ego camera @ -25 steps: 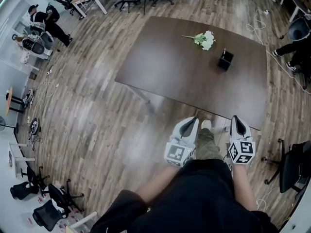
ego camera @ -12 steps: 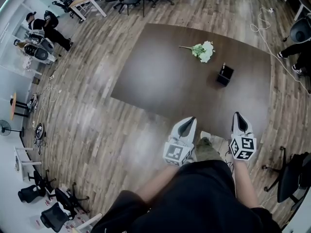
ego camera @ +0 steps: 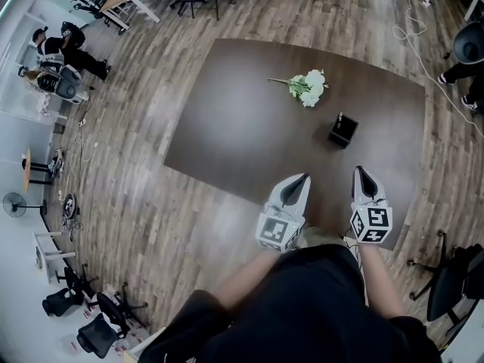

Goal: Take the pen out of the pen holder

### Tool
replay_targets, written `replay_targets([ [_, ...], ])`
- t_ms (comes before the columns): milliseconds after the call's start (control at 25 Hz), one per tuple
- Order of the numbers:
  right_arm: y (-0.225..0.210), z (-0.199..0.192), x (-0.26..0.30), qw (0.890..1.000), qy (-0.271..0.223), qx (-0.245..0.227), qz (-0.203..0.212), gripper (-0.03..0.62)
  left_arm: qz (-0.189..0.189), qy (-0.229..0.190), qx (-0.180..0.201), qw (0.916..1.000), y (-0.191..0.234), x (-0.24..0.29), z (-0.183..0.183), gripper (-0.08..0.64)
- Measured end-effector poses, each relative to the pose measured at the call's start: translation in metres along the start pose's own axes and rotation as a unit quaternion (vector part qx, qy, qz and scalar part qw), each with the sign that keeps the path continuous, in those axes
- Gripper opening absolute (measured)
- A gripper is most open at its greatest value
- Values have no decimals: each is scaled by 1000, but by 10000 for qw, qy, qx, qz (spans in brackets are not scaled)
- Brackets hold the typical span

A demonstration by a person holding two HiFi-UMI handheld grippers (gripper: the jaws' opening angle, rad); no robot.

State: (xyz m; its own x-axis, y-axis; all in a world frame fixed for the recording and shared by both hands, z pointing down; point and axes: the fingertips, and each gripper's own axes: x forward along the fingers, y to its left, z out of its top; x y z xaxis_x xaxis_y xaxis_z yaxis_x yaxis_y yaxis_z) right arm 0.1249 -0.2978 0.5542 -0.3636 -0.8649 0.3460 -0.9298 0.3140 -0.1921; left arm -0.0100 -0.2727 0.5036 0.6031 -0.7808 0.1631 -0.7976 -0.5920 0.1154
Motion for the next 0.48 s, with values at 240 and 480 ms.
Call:
replay_targets([
  [240,-30,11,41,9998,67,-91,180,2,-12,109,69,9999,6,47,4,3],
  [480,-41,3,87,9987,384,-300,117,3,-116,69,-115,9998,24,64,0,3],
])
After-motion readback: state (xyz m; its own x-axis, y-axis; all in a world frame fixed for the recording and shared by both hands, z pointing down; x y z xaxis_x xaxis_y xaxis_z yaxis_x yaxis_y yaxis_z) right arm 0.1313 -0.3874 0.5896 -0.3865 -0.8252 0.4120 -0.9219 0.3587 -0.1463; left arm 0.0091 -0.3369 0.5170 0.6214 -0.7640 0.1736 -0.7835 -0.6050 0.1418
